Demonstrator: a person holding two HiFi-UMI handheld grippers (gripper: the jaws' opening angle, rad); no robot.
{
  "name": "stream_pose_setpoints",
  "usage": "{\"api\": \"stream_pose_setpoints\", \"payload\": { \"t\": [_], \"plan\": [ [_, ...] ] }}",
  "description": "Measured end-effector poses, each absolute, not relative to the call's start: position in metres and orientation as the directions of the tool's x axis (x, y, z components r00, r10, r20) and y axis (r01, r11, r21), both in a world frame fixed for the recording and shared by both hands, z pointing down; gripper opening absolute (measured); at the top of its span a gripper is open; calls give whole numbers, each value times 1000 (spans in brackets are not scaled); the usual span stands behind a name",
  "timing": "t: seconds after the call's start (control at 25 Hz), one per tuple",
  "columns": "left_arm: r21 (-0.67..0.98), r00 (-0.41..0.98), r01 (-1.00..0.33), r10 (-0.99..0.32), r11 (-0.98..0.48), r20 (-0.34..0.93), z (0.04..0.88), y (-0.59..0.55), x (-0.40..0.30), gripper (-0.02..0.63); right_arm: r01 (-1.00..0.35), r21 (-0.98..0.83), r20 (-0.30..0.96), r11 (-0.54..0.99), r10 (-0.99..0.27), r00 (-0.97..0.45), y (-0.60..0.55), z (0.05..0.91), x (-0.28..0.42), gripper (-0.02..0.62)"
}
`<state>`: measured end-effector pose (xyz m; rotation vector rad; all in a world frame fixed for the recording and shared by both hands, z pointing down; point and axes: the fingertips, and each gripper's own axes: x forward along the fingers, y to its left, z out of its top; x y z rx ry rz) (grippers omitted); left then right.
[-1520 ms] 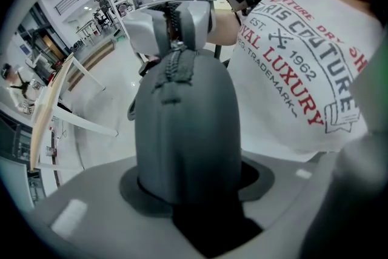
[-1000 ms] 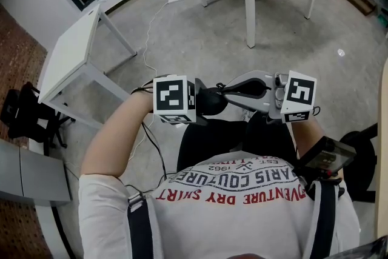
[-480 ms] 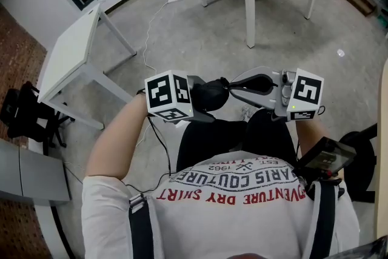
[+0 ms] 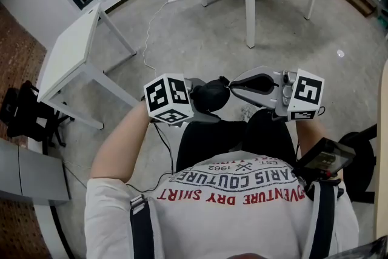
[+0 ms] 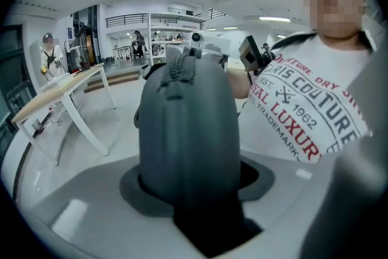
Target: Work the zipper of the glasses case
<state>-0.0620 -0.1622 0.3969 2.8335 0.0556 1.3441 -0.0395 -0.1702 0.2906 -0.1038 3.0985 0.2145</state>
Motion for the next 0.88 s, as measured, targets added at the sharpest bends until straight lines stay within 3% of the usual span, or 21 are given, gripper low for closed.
{"api": "stream_pose_setpoints", "payload": {
  "t": [0.52,0.88],
  "plan": [
    [211,812,19,139,-977,567,371,-153,-48,249,-80,134,-58,988,-73,-996,-173,287,-33,18],
    [353,925,23,154,-935,349,348,-151,-36,249,-86,132,-69,987,-77,-995,-173,285,-31,15]
  ]
}}
